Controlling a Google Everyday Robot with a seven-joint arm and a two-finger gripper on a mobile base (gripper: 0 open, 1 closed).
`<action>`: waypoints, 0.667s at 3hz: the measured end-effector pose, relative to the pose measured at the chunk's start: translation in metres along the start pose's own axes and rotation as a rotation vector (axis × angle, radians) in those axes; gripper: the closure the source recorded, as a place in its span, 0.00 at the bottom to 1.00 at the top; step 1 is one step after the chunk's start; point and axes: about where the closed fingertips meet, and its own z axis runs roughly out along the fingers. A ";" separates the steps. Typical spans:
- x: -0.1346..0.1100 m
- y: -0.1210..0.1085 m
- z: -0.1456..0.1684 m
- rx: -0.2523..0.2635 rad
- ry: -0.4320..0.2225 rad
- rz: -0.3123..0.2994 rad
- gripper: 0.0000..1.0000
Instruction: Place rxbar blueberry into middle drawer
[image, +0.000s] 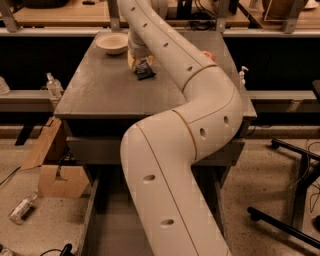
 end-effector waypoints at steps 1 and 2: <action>-0.002 0.000 -0.005 0.001 0.000 0.000 1.00; -0.005 -0.001 -0.010 0.007 -0.006 -0.002 1.00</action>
Offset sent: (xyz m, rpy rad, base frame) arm -0.0047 -0.0018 0.0314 -0.0117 -0.0373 -0.0061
